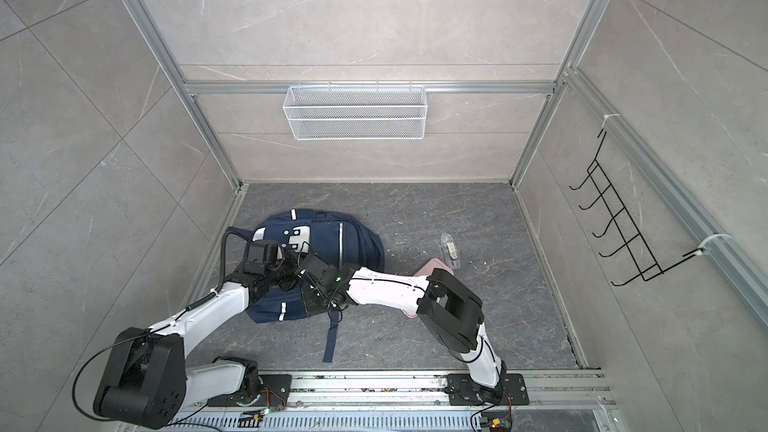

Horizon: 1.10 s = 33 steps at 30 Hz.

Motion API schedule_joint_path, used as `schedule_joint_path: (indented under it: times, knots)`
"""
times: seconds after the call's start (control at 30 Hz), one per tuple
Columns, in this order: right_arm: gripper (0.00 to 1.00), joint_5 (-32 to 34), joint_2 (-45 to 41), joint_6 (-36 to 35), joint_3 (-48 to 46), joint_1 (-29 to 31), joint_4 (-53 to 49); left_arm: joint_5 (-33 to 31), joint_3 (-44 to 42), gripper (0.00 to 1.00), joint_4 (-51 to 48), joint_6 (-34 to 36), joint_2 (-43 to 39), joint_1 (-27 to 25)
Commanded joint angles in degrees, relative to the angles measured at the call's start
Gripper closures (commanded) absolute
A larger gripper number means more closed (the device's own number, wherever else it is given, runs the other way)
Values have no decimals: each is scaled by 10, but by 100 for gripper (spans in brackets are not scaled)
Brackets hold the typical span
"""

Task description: Pack the student bag

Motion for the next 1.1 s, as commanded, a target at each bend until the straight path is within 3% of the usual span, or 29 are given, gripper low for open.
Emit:
schedule_joint_path:
  times: [0.0,0.03,0.1,0.37,0.47,0.57,0.7,1.07]
  knots:
    - [69,2,-53,-5,-25,7,22,32,41,100,5,39,25,-6]
    - [61,8,-66,-5,-38,6,21,33,49,100,-3,46,28,-5]
    - [53,27,-97,-3,-68,5,17,26,62,100,-26,64,26,-6]
    - [48,86,-266,4,-224,-18,6,-31,80,98,-136,132,-44,2]
    - [47,98,-336,5,-284,-45,-8,-47,82,78,-168,149,-73,5]
    - [47,107,-399,6,-326,-77,-31,-52,85,69,-187,160,-95,7]
    - [45,120,-466,4,-357,-108,-63,-23,95,64,-190,166,-103,7]
    - [44,127,-576,24,-430,-189,-99,94,123,62,-152,171,-72,-17]
